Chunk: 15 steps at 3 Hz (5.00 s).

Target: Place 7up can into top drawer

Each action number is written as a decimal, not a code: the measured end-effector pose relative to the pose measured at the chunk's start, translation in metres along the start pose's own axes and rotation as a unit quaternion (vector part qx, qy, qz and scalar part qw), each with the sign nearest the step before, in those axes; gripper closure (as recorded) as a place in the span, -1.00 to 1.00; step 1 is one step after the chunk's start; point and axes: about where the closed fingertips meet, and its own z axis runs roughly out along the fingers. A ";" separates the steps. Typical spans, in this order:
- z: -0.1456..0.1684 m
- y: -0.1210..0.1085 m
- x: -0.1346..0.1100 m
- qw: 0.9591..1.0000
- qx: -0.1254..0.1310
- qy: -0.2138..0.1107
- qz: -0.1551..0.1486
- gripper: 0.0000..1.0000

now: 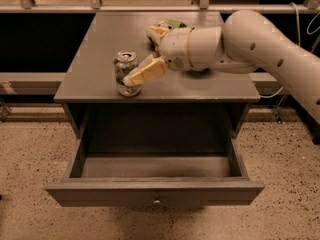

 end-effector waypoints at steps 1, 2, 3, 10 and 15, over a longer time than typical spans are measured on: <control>0.008 -0.003 0.018 1.000 0.008 0.004 0.025 -1.00; 0.017 0.006 0.040 0.998 -0.010 0.010 0.062 -0.61; 0.036 0.014 0.048 0.996 -0.038 0.002 0.085 -0.17; -0.070 0.119 0.056 0.988 -0.137 -0.061 0.033 1.00; -0.087 0.115 0.208 0.995 -0.080 -0.045 0.041 1.00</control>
Offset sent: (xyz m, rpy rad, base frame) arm 0.0071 0.0010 -0.0722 0.0270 0.2233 -0.0172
